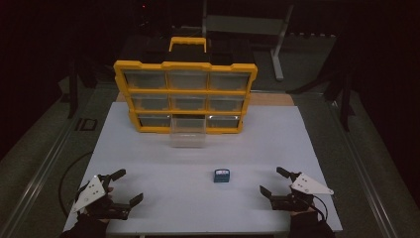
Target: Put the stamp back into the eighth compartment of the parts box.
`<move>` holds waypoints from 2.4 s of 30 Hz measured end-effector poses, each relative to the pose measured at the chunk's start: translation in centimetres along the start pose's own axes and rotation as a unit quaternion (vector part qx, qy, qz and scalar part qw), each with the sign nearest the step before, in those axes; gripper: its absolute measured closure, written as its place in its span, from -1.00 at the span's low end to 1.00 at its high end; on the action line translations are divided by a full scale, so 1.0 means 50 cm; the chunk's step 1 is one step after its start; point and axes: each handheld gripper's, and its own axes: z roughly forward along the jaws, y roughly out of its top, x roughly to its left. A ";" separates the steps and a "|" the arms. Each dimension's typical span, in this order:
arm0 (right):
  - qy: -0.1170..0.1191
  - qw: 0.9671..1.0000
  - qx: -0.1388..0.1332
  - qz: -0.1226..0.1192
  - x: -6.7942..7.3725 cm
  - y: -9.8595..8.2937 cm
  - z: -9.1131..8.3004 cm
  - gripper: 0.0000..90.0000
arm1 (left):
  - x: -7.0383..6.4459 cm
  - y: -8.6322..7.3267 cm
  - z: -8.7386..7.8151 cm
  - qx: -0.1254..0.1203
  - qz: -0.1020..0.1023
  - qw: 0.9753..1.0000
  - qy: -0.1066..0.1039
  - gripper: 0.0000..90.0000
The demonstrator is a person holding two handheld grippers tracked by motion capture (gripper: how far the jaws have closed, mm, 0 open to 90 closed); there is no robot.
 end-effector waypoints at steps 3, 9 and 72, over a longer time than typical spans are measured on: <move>-0.004 1.000 -0.001 0.003 -0.002 0.004 -0.002 -0.80 | 0.000 0.000 -0.001 -0.002 0.001 1.000 -0.001 -1.00; -0.001 1.000 -0.001 0.011 -0.001 0.016 -0.007 -0.80 | -0.001 -0.001 0.001 0.001 0.001 1.000 -0.003 -1.00; 0.195 0.980 0.020 -0.035 0.020 0.168 0.139 -0.77 | 0.005 -0.001 0.002 -0.010 -0.025 0.999 -0.021 -1.00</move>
